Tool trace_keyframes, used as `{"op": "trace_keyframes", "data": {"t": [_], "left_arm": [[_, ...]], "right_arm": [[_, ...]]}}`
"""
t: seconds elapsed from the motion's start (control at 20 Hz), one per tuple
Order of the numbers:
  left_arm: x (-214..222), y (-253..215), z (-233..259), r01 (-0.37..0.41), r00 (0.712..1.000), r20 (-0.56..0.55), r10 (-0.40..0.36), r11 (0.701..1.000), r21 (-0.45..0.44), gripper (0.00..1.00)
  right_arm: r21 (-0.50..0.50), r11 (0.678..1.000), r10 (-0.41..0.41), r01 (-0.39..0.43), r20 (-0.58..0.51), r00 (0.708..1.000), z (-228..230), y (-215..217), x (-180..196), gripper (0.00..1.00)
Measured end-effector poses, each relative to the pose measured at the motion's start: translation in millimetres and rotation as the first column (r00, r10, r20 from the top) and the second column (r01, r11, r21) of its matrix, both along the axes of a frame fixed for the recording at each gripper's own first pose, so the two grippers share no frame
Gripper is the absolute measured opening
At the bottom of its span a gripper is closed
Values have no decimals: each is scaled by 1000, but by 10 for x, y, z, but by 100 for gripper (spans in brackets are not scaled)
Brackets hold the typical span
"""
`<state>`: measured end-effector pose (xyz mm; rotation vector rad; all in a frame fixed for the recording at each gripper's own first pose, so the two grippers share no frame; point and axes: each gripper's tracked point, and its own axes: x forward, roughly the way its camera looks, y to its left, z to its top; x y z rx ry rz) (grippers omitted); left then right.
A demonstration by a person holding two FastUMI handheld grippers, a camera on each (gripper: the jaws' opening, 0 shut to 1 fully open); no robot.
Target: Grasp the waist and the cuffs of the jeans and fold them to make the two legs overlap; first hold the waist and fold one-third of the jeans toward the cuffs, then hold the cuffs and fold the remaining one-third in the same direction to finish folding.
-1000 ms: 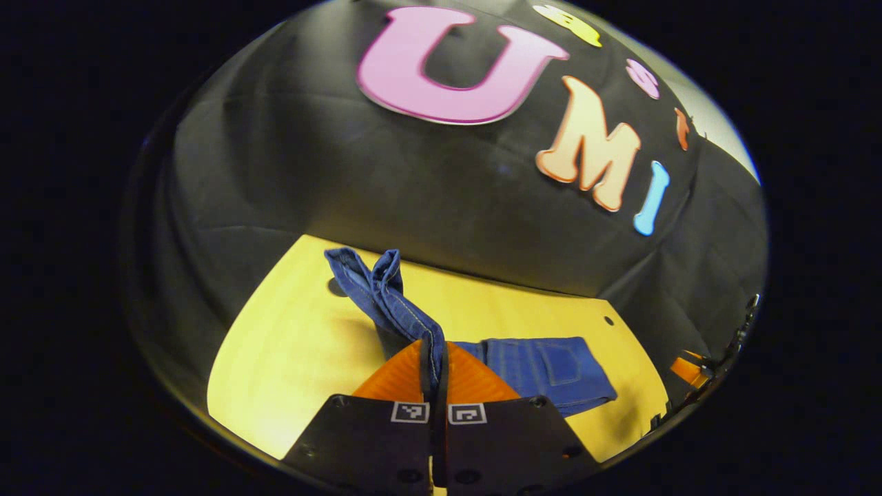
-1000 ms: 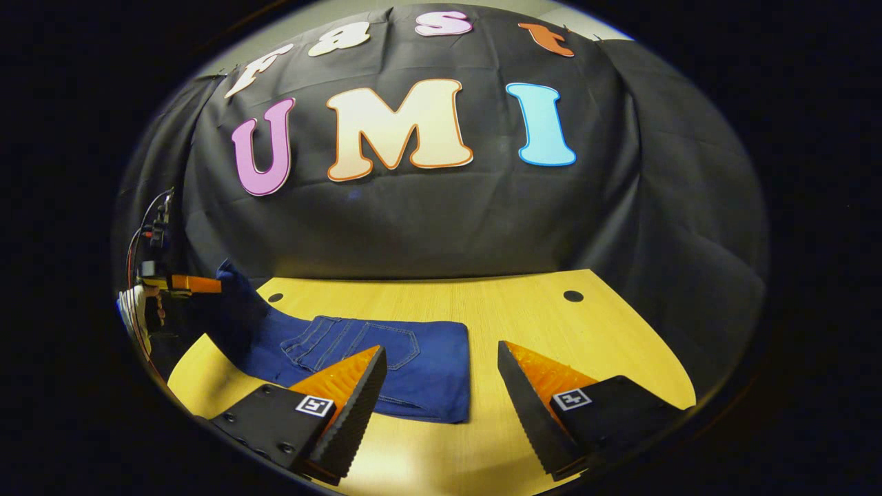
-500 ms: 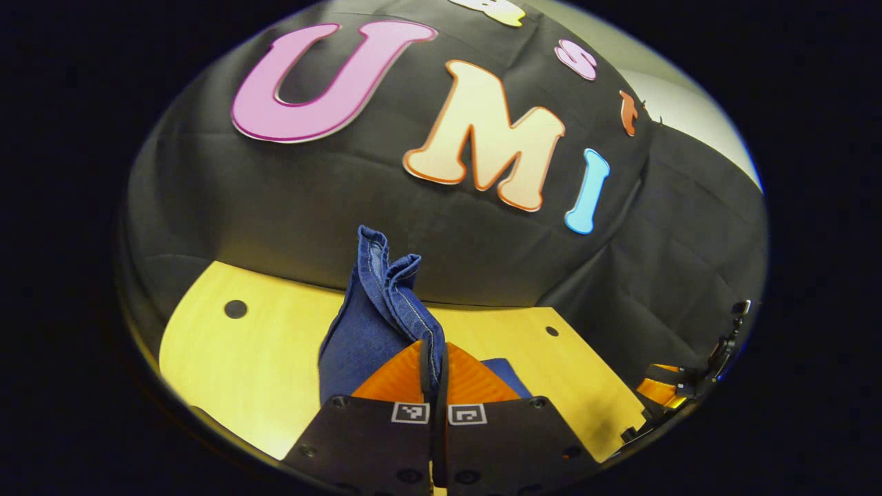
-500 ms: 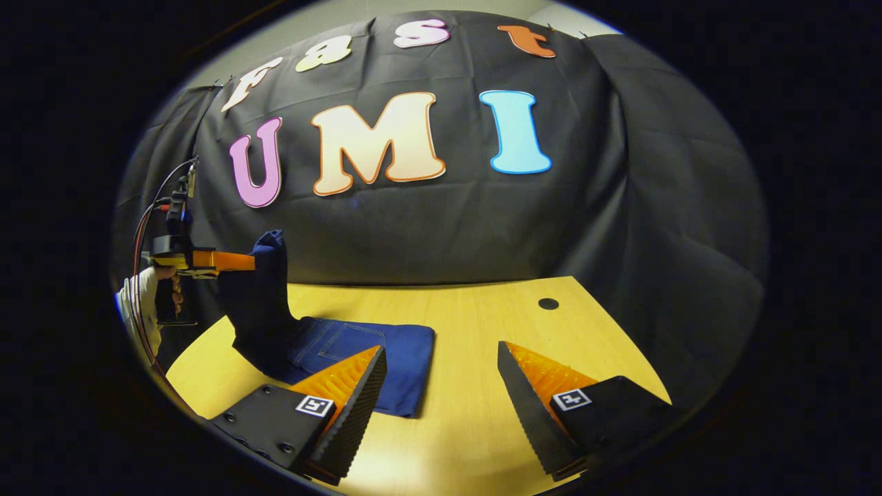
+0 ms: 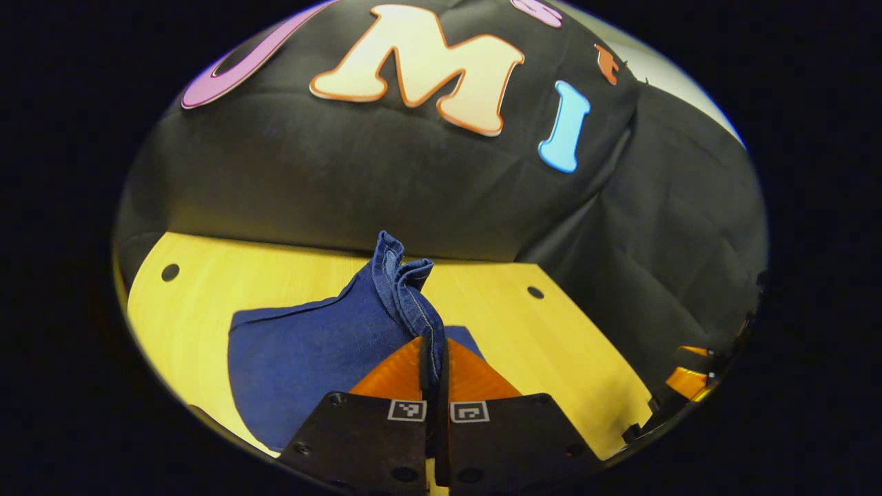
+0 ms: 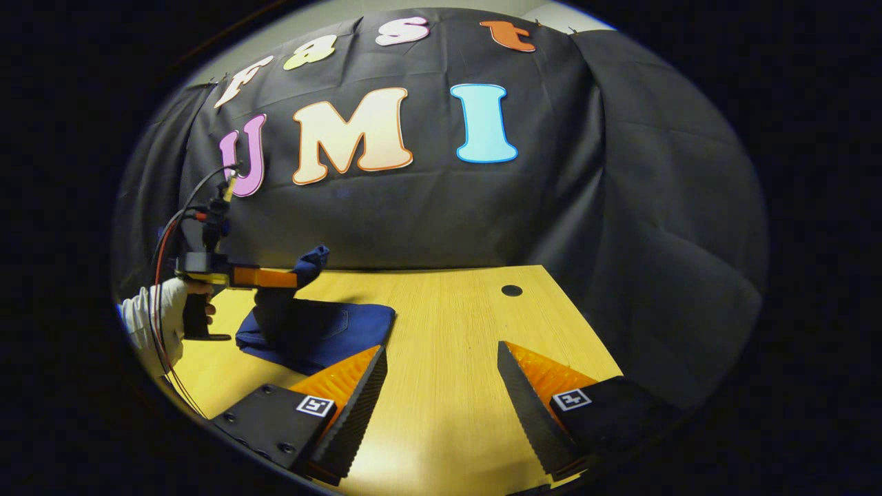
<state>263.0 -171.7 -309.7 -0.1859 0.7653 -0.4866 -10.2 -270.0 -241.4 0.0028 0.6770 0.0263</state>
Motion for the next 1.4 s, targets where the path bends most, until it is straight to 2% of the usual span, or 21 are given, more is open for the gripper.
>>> {"op": "trace_keyframes", "data": {"t": [0.1,0.15,0.25,0.3,0.4,0.5,0.7,0.75,0.8,1.05,1.2,1.25,1.4], "left_arm": [[-82,-18,-143,-17,1000,-2,17,999,37,0],[-83,-43,-174,-30,999,17,30,998,55,23],[-195,65,96,-55,996,73,48,994,97,70],[-196,53,66,-63,993,110,50,992,113,93],[-288,168,459,-91,977,203,65,989,120,96],[-450,338,874,-134,948,304,93,984,119,96],[-832,947,1629,-224,863,488,129,964,142,95],[-946,1086,1761,-238,852,507,131,959,152,93],[-1036,1208,1881,-256,838,527,140,954,154,95],[-1376,1630,2345,-322,786,581,209,942,97,95],[-1491,1765,2477,-328,770,605,203,939,102,94],[-1503,1776,2512,-324,769,608,197,940,105,95],[-1553,1806,2597,-325,762,615,204,942,90,94]], "right_arm": [[3,1000,16,-16,-2,1000,-24,-10,-19,99],[8,1000,27,-27,5,1000,-8,8,-15,96],[28,999,45,-46,29,999,19,100,45,99],[45,997,53,-55,42,998,53,179,56,99],[83,994,62,-69,87,994,189,368,107,99],[116,991,56,-73,148,987,387,571,160,99],[161,983,36,-84,279,960,887,1031,175,99],[167,982,37,-92,306,951,1010,1142,163,95],[167,981,38,-99,335,941,1124,1244,126,98],[153,978,59,-138,434,899,1600,1677,-54,98],[136,975,97,-175,449,888,1733,1900,-156,96],[122,975,109,-185,463,880,1794,1948,-161,98],[85,973,145,-213,490,860,1911,2045,-214,96]]}}
